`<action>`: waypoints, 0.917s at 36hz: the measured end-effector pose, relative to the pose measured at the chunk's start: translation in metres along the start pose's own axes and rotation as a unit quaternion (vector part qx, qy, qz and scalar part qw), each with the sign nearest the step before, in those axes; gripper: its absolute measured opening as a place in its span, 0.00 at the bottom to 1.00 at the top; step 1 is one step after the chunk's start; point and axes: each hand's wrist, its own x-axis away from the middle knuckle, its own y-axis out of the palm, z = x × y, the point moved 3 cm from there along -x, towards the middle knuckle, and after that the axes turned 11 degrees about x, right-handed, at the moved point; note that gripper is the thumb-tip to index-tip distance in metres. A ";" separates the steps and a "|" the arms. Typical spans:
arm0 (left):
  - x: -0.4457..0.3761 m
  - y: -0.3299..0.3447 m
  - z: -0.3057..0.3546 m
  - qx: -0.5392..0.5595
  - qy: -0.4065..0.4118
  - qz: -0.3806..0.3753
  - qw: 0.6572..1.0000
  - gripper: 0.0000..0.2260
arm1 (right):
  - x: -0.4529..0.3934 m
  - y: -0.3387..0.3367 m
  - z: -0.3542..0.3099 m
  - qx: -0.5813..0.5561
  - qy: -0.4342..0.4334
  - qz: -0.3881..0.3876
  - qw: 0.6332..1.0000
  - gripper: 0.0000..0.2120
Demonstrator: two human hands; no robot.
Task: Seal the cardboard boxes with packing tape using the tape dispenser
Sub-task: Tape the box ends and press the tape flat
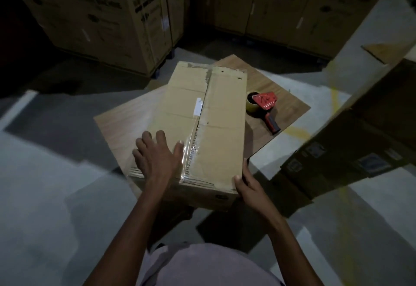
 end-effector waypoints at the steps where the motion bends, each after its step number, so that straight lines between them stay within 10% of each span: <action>1: -0.005 0.000 -0.003 0.004 0.002 -0.012 1.000 0.25 | -0.004 0.005 -0.004 0.006 0.013 0.024 1.000 0.30; 9: -0.041 -0.003 -0.028 0.110 -0.037 -0.131 0.985 0.48 | -0.050 0.018 -0.042 0.000 0.154 0.204 0.967 0.10; 13: -0.064 -0.004 -0.046 0.155 -0.100 -0.208 0.961 0.61 | -0.060 0.023 -0.055 0.076 0.132 0.267 0.952 0.27; 22: -0.060 -0.009 -0.063 0.189 -0.083 -0.227 0.952 0.43 | -0.052 0.014 -0.063 0.104 0.222 0.228 0.942 0.42; 28: -0.047 -0.021 -0.085 0.130 -0.101 -0.343 0.925 0.50 | -0.050 -0.012 -0.059 0.185 0.271 0.171 0.929 0.39; 33: -0.042 -0.017 -0.079 0.299 -0.133 -0.287 0.900 0.44 | -0.055 0.001 -0.069 0.223 0.234 0.205 0.924 0.44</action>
